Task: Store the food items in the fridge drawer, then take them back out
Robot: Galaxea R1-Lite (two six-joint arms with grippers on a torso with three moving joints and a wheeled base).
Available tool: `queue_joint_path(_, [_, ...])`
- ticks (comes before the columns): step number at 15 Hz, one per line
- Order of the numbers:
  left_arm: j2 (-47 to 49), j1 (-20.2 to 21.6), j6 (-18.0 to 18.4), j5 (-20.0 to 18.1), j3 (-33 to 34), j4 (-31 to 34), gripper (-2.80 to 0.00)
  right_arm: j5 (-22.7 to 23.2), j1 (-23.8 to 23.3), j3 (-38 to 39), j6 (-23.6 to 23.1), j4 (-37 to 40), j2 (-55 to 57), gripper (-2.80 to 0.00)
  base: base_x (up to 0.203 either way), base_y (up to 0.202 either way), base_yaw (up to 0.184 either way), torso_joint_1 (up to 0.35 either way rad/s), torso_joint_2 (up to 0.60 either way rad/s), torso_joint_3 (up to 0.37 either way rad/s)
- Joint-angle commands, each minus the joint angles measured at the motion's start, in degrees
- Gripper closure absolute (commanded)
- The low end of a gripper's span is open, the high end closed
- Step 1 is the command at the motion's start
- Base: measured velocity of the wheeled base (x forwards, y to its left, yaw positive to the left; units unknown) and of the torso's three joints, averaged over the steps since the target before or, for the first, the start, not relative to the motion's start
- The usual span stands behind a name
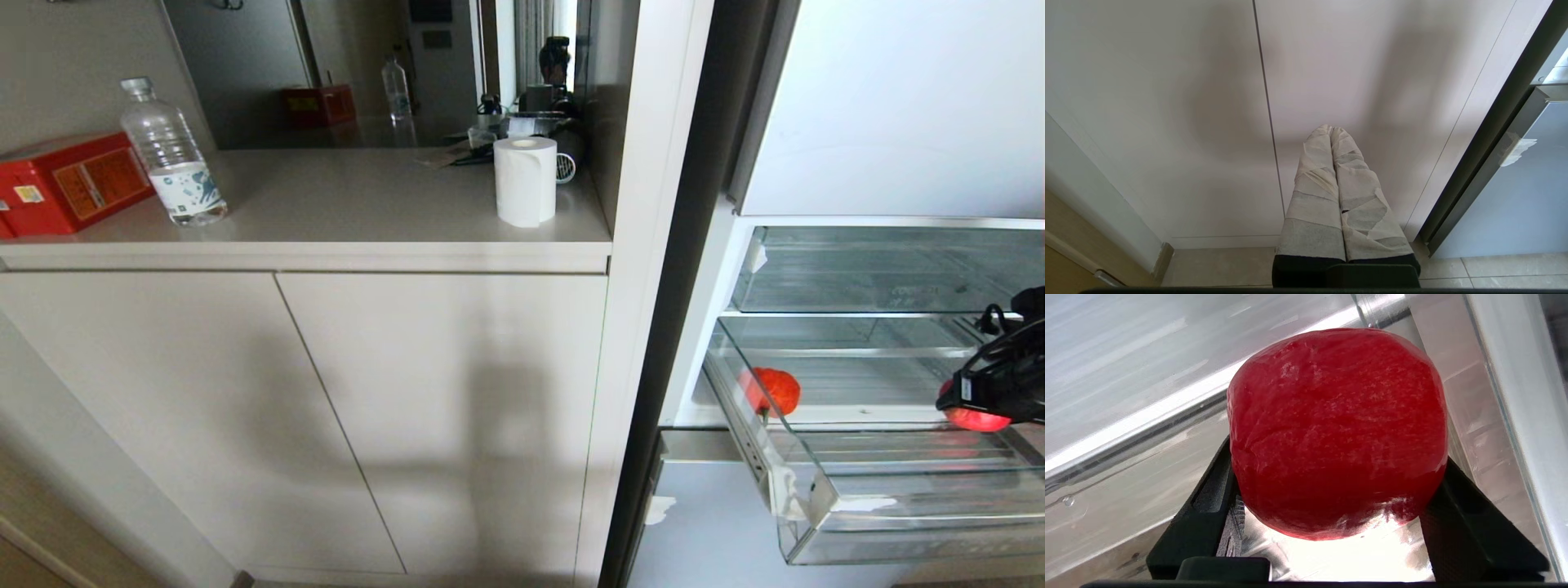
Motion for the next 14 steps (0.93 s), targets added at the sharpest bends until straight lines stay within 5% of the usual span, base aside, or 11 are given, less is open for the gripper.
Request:
queue_joint_path(1, [0.1,0.1,0.0,0.0,0.0,0.0,0.00,0.0,0.5,2.1,-0.1,0.1,-3.1,0.00,0.000,0.000,0.000,0.000,0.00,0.000])
queue_joint_path(14, [0.1,0.0,0.0,0.0,0.0,0.0,0.00,1.7,4.5,16.7,-0.2,-1.2,-23.9,0.00,0.000,0.000,0.000,0.000,0.00,0.000])
